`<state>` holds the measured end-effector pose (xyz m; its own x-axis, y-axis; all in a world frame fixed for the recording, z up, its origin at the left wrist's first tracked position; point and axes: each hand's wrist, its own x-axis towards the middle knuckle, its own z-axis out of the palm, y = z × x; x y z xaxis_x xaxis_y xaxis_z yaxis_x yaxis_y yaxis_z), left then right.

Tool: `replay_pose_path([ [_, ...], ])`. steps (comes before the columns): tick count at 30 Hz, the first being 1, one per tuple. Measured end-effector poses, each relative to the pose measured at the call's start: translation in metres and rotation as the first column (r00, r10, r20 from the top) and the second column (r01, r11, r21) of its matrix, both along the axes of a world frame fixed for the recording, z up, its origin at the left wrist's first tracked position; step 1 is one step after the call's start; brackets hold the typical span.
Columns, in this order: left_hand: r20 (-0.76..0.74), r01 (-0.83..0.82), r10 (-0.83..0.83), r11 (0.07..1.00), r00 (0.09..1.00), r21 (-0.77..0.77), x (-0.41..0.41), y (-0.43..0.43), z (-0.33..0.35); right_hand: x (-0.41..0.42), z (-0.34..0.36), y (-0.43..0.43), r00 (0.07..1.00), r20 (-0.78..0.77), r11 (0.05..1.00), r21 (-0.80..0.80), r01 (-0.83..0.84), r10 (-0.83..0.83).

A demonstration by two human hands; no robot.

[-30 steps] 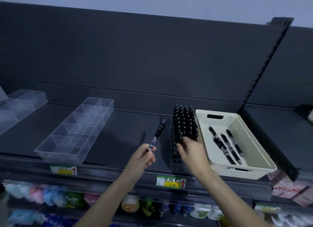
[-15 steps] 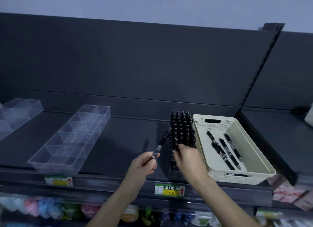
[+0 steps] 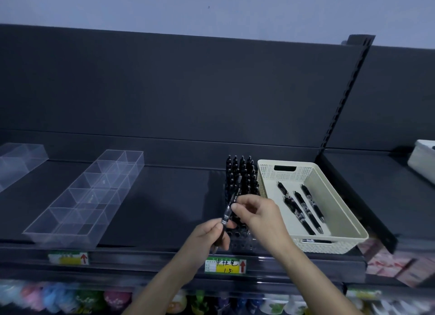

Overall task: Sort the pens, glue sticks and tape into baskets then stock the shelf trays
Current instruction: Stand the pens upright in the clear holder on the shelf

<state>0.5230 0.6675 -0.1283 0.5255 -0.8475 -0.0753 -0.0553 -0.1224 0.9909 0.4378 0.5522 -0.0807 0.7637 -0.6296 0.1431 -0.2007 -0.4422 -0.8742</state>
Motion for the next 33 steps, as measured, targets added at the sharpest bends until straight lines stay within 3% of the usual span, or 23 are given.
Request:
replay_pose_path([
  [4, 0.049, 0.092, -0.093, 0.995, 0.994, 0.032, -0.003, -0.003, 0.004, -0.004, 0.002, -0.006, 0.999, 0.032, 0.987, 0.16, -0.003, -0.002],
  [7, 0.161, 0.113, -0.128, 0.989, 0.979, 0.1, -0.001, -0.005, 0.001, -0.006, -0.004, -0.014, 0.999, 0.019, 0.995, 0.093, 0.039, -0.041],
  [9, 0.323, 0.008, -0.053, 0.99, 0.945, 0.14, 0.003, -0.008, -0.007, -0.009, -0.003, -0.02, 0.996, 0.004, 0.996, -0.006, 0.09, -0.09],
  [12, 0.665, -0.252, 0.092, 0.956, 0.741, 0.148, 0.012, -0.008, -0.022, -0.014, 0.002, -0.033, 0.975, 0.057, 0.96, -0.175, 0.22, -0.213],
  [14, 0.751, -0.266, 0.072, 0.954, 0.656, 0.141, 0.014, -0.009, -0.03, -0.012, 0.003, -0.033, 0.971, 0.062, 0.94, -0.245, 0.24, -0.231],
  [23, 0.816, -0.097, -0.006, 0.992, 0.578, 0.076, 0.017, -0.023, -0.048, 0.006, -0.032, -0.02, 0.963, -0.196, 0.899, -0.429, 0.087, -0.187],
  [28, 0.841, -0.077, -0.017, 0.995, 0.54, 0.069, 0.022, -0.026, -0.048, 0.009, -0.045, -0.015, 0.926, -0.322, 0.91, -0.412, 0.052, -0.198],
  [33, 0.835, -0.046, -0.06, 0.994, 0.548, 0.101, 0.024, -0.027, -0.047, 0.011, -0.047, -0.009, 0.913, -0.317, 0.894, -0.438, 0.098, -0.255],
])
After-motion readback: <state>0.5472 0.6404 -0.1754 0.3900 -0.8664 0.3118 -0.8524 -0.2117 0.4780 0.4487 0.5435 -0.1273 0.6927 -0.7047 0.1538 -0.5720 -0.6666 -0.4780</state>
